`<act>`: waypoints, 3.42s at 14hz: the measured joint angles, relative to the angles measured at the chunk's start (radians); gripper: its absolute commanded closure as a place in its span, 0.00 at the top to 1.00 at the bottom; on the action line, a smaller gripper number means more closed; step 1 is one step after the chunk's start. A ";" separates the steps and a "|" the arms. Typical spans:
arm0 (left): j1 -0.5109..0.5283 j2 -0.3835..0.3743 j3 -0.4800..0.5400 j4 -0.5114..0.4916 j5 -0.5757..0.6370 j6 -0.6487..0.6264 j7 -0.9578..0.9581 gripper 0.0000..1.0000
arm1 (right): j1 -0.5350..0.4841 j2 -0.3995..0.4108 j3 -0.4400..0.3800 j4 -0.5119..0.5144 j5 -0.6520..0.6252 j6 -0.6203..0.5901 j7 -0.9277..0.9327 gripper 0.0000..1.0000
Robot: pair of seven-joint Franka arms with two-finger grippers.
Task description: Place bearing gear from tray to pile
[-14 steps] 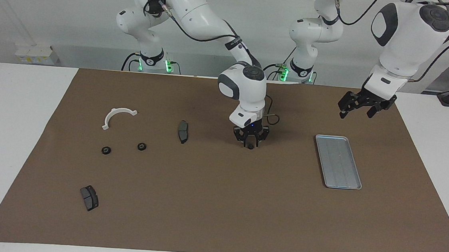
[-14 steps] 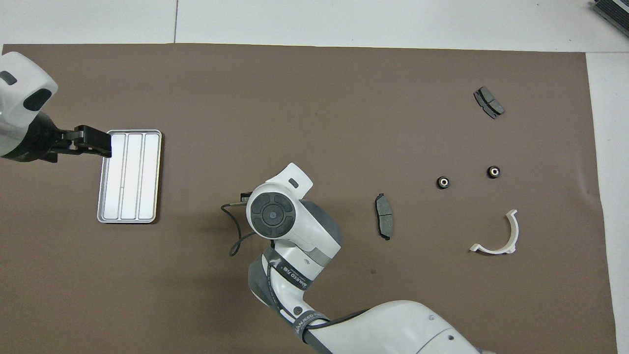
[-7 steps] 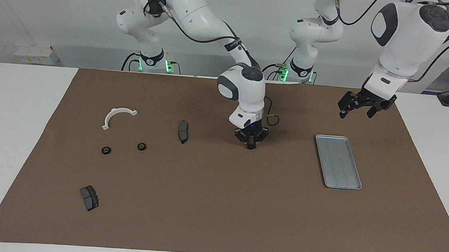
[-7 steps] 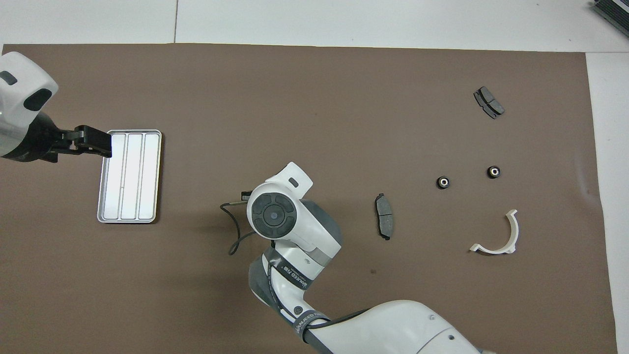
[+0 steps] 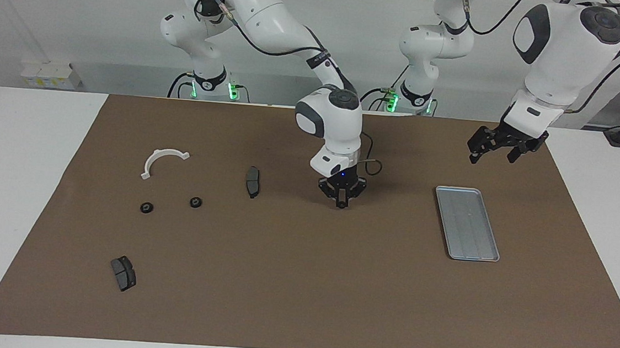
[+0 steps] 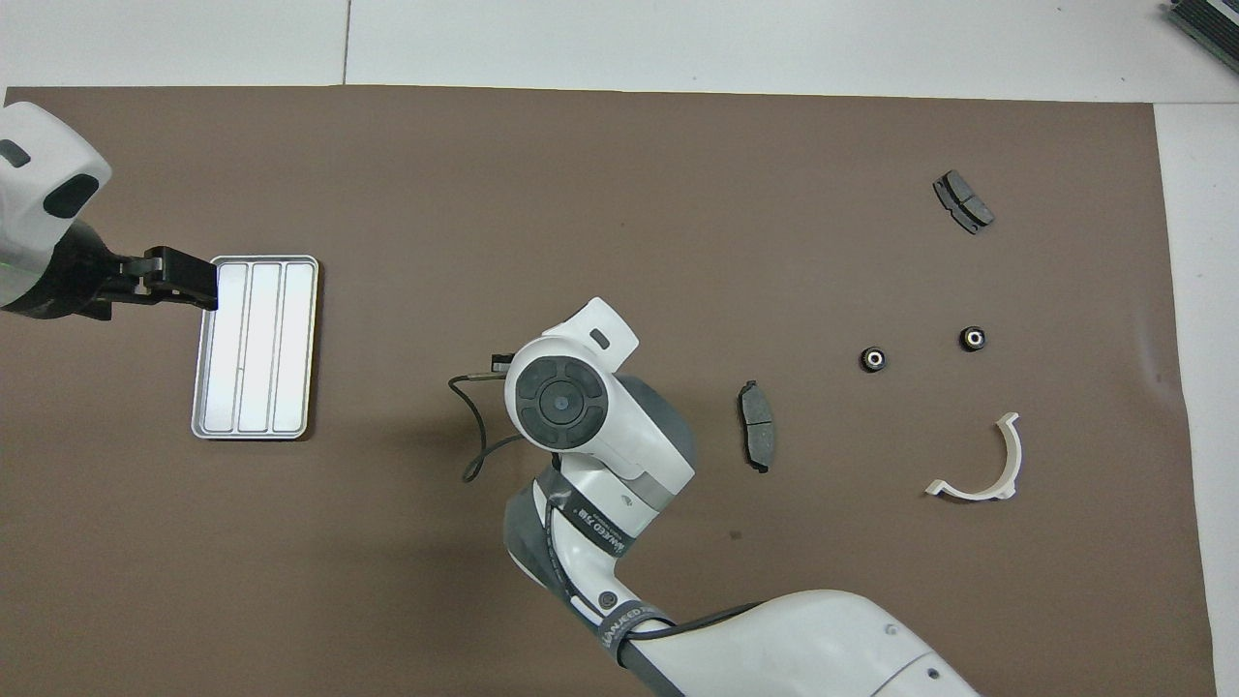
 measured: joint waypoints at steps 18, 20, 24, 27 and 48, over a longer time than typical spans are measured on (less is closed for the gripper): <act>0.000 0.000 0.000 0.000 0.000 0.000 0.000 1.00 | -0.624 -0.092 0.000 -0.222 -0.017 0.109 -0.519 0.85; 0.000 0.000 0.000 0.000 0.000 0.000 0.000 1.00 | -0.636 -0.060 0.000 -0.182 -0.017 0.109 -0.519 1.00; 0.000 0.000 0.000 0.000 0.000 0.000 0.000 1.00 | -0.637 -0.091 0.000 -0.130 -0.017 0.038 -0.519 1.00; 0.000 0.000 0.000 0.000 0.000 0.000 0.000 1.00 | -0.637 -0.185 0.003 -0.118 -0.017 -0.116 -0.519 1.00; 0.000 0.000 0.000 0.000 0.000 0.000 0.000 1.00 | -0.675 -0.555 0.008 0.063 0.033 -0.899 -0.653 1.00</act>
